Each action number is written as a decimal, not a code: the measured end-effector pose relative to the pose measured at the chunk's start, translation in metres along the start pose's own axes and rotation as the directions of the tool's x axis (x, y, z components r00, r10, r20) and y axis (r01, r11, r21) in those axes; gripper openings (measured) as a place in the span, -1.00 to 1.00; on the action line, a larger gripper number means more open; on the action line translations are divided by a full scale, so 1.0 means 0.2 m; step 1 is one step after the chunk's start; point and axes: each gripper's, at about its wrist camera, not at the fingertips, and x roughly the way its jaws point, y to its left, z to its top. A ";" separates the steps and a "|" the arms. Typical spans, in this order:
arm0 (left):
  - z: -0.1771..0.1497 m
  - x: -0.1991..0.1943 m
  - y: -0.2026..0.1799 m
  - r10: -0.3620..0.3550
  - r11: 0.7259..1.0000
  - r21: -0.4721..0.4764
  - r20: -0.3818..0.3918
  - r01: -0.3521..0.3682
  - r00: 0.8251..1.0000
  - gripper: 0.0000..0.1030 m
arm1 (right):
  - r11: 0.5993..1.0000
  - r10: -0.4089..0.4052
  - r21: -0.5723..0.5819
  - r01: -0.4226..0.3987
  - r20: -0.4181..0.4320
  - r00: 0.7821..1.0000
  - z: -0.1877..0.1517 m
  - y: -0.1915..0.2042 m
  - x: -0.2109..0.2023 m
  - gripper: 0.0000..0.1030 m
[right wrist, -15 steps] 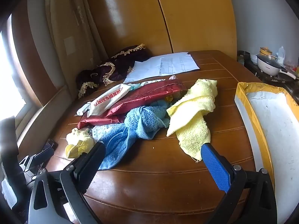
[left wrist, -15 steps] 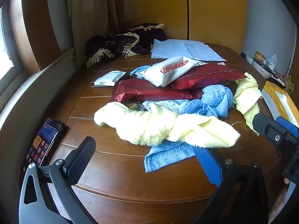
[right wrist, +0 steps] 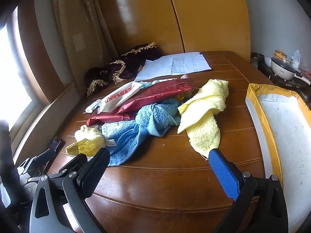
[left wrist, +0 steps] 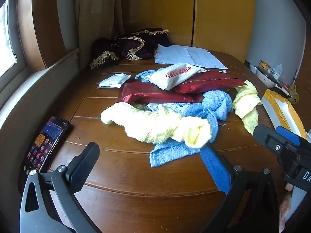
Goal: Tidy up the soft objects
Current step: 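Move the left tool toward the yellow towel on the pile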
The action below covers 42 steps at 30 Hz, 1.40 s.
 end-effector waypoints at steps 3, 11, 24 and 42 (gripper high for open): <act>-0.03 -0.03 0.01 -0.076 0.997 0.012 -0.017 0.076 0.997 1.00 | 0.999 0.029 0.025 -0.029 0.008 1.000 -0.01 -0.03 -0.02 0.98; -0.03 -0.11 0.05 -0.116 0.993 -0.025 0.020 0.116 0.993 1.00 | 0.993 0.104 0.052 -0.105 0.015 0.994 0.00 -0.04 -0.06 0.80; -0.04 -0.02 0.10 -0.071 0.994 -0.087 -0.031 0.068 0.997 1.00 | 1.000 0.028 0.008 -0.028 0.067 0.997 0.01 0.04 -0.13 0.73; -0.02 0.03 0.05 -0.003 0.999 -0.047 -0.045 0.001 0.999 1.00 | 1.000 0.013 0.001 -0.013 0.032 0.999 0.01 0.02 -0.08 0.99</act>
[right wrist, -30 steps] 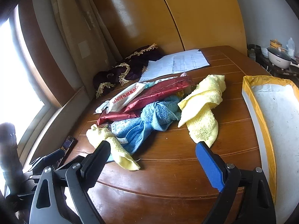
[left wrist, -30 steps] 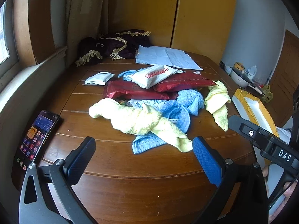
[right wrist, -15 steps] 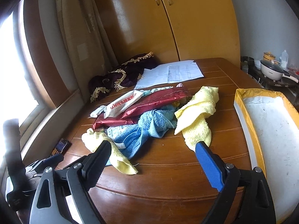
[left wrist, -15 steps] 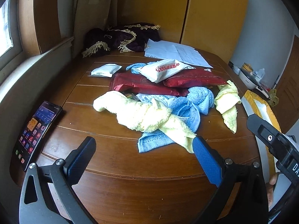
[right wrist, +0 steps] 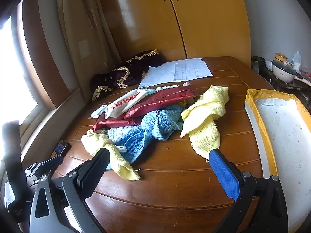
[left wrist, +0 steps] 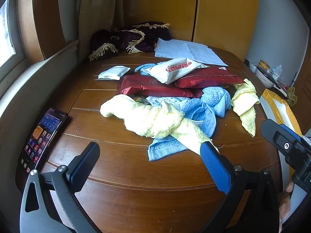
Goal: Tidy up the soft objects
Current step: 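Move the left tool toward the yellow towel on the pile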
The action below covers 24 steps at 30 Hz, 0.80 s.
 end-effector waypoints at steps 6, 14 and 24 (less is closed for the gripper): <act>0.02 0.02 0.01 0.005 1.000 -0.007 -0.006 -0.005 1.000 1.00 | 1.000 -0.011 0.000 0.011 -0.011 1.000 0.02 -0.01 0.03 0.99; 0.04 0.02 0.05 -0.019 0.999 -0.037 -0.009 0.019 1.000 1.00 | 1.000 -0.005 0.003 0.005 -0.012 1.000 0.03 -0.02 0.04 0.95; 0.12 0.10 0.16 -0.116 0.979 -0.176 -0.086 0.099 0.990 0.87 | 0.999 0.041 -0.004 -0.041 -0.034 0.999 0.04 0.00 0.07 0.64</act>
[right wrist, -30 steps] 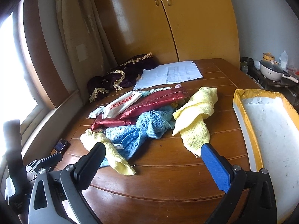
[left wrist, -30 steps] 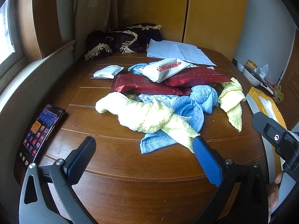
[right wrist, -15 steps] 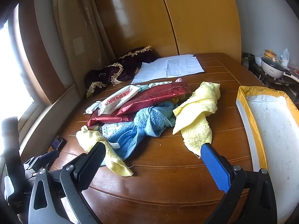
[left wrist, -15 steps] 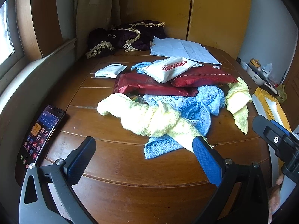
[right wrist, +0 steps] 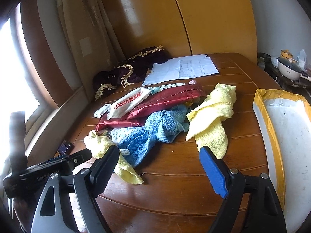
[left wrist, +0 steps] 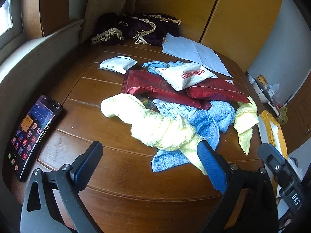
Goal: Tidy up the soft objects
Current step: 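Move the left tool toward the yellow towel on the pile, then grasp the yellow towel with the left tool and lift it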
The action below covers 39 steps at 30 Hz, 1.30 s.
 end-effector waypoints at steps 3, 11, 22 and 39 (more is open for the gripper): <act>0.05 0.07 0.01 0.020 0.999 -0.029 -0.024 -0.021 1.000 0.83 | 1.000 0.006 -0.004 -0.006 -0.007 1.000 0.01 0.01 0.02 0.55; 0.12 0.25 0.04 -0.010 0.993 -0.118 -0.096 -0.002 0.995 0.51 | 0.999 -0.025 0.044 0.026 -0.010 1.000 0.07 -0.06 0.05 0.55; 0.12 0.24 0.05 -0.099 0.986 -0.143 -0.090 0.086 0.991 0.10 | 0.947 -0.200 0.240 0.212 -0.075 0.977 0.29 -0.37 0.30 0.54; 0.12 0.24 0.03 -0.143 0.981 -0.146 -0.077 0.130 0.987 -0.18 | 0.950 -0.233 0.178 0.257 -0.145 0.962 0.22 -0.35 0.42 -0.56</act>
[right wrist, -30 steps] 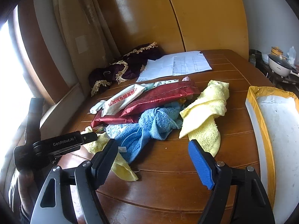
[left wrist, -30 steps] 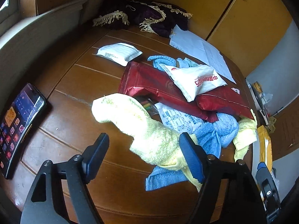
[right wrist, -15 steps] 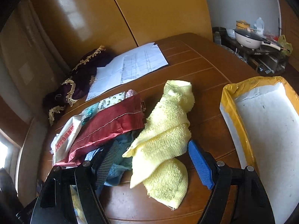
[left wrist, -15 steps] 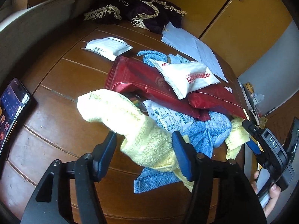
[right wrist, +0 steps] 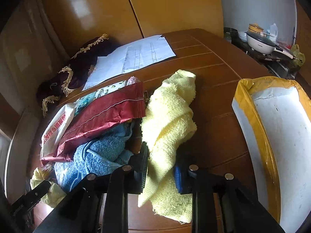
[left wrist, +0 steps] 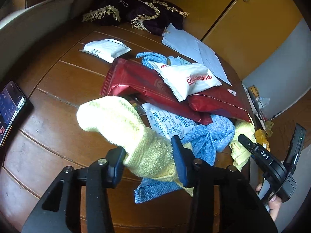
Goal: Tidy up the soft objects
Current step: 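Grasp the yellow towel with the left tool and lift it, then carry the yellow towel into the yellow-rimmed box and open the left tool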
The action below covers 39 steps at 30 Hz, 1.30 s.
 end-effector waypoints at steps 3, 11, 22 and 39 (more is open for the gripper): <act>-0.02 -0.03 0.01 -0.038 0.999 -0.014 -0.002 0.038 0.999 -0.22 | 1.000 0.011 -0.008 -0.010 0.026 1.000 -0.03 0.00 -0.06 -0.58; -0.04 -0.18 -0.05 -0.108 0.994 0.017 0.050 0.107 0.993 -0.22 | 0.999 0.036 -0.044 -0.031 0.118 0.992 -0.06 0.02 -0.25 -0.59; -0.03 -0.36 -0.24 -0.221 0.964 0.165 0.061 0.209 0.973 -0.22 | 0.976 0.212 -0.087 -0.199 0.199 0.957 -0.09 0.00 -0.51 -0.59; -0.13 -0.23 -1.19 -0.464 0.723 0.462 -0.226 0.514 0.856 -0.21 | 0.984 0.180 -0.059 -0.170 0.295 0.938 0.08 -0.55 -0.94 -0.59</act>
